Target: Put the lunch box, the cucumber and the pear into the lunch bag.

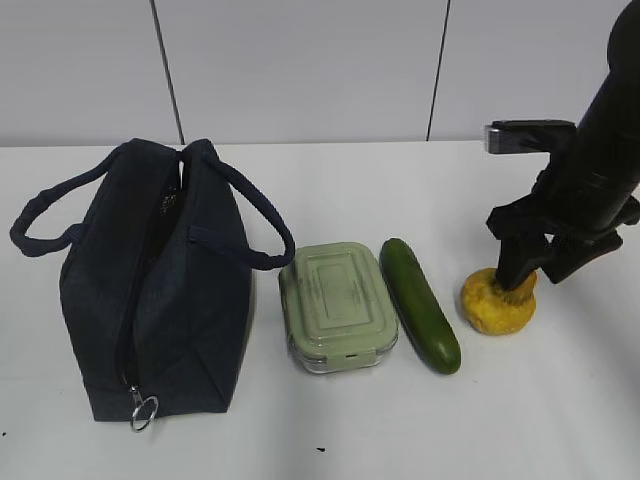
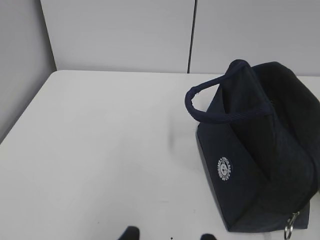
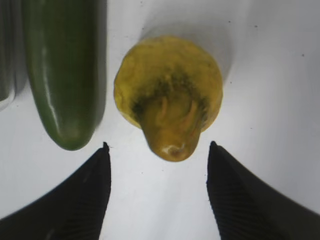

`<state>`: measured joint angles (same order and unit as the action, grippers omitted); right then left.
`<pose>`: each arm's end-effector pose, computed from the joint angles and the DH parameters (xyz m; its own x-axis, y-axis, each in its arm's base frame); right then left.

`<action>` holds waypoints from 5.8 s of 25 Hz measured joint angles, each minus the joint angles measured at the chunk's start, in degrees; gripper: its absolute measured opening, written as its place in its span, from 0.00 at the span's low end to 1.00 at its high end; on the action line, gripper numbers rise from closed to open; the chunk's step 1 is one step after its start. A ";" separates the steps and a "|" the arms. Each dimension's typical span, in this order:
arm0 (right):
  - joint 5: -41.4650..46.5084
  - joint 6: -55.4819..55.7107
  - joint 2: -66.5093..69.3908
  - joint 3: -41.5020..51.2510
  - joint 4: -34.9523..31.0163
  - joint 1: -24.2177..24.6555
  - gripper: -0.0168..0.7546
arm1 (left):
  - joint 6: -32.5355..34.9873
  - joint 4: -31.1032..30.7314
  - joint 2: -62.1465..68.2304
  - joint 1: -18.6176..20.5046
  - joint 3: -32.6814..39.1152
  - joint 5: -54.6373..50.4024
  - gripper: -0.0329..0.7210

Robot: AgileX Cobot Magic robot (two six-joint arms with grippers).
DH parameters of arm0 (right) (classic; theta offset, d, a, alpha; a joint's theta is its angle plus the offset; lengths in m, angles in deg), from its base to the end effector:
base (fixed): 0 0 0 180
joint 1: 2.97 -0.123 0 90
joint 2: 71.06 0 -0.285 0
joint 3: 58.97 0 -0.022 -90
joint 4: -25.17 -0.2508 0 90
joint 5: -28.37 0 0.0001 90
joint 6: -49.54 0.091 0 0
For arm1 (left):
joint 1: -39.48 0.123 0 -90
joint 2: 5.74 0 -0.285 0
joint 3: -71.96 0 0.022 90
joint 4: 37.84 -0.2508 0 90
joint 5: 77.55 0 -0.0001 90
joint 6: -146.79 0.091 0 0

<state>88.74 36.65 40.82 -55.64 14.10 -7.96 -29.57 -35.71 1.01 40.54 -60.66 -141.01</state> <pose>0.3474 0.0456 0.2111 -0.9716 -0.2117 -0.1058 -0.2263 0.9618 0.1540 -0.0120 -0.0033 0.2791 -0.4618 0.0383 -0.8862 0.0327 0.9991 0.0262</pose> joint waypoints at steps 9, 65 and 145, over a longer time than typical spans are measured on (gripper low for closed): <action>-0.21 0.82 2.38 -0.98 0.49 0.00 0.63 | 0.00 0.00 0.00 0.00 0.00 0.00 0.36; 9.56 0.80 2.33 -18.98 -6.86 0.00 0.35 | 0.00 15.05 4.62 0.00 -2.85 13.64 0.36; -21.01 -36.03 16.80 -19.12 -60.55 -19.25 0.36 | 44.68 57.47 71.78 -7.39 -4.35 27.56 0.02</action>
<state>67.72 0.62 57.62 -74.76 -46.45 -27.21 15.11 21.77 72.78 33.16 -65.01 -113.45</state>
